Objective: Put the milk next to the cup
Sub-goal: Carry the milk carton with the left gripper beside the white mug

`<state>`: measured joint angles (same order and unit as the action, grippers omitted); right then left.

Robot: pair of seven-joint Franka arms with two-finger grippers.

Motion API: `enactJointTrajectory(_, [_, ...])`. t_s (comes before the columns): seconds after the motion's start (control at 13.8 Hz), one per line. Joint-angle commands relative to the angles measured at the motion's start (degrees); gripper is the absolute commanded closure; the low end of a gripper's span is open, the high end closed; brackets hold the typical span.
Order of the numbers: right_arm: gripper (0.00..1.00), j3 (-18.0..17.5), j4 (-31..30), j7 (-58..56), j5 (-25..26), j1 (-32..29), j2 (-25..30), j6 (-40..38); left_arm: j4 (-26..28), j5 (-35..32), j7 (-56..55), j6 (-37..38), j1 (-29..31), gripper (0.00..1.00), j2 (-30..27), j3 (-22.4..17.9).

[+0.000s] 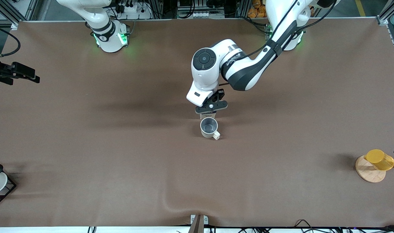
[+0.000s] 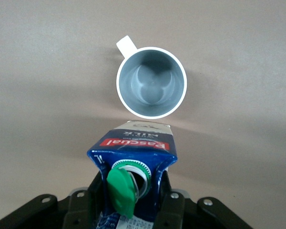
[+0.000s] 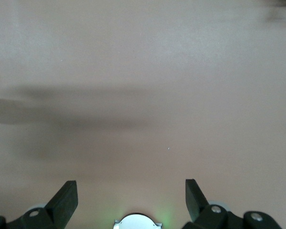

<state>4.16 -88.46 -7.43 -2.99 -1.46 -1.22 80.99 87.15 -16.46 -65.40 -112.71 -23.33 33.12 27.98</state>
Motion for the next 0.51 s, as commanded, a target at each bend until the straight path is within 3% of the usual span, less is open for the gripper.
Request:
enactJointTrajectory(0.0, [0.0, -0.6, 0.6, -0.7, -0.6, -0.9, 0.3, -0.8, -1.0, -3.1, -1.7, -0.3, -0.8, 0.23, 1.4, -0.4])
enactJointTrajectory(0.07, [0.0, -0.4, 0.6, -0.7, -0.6, -0.7, 0.3, -0.7, -1.0, -3.3, -1.7, -0.6, -0.8, 0.0, 1.4, -0.4])
enactJointTrajectory(0.44, [0.0, -0.3, 1.3, -0.7, -0.3, -0.6, 0.4, -0.5, -1.8, -2.9, -1.8, -0.1, -0.6, 0.0, -1.1, -0.3])
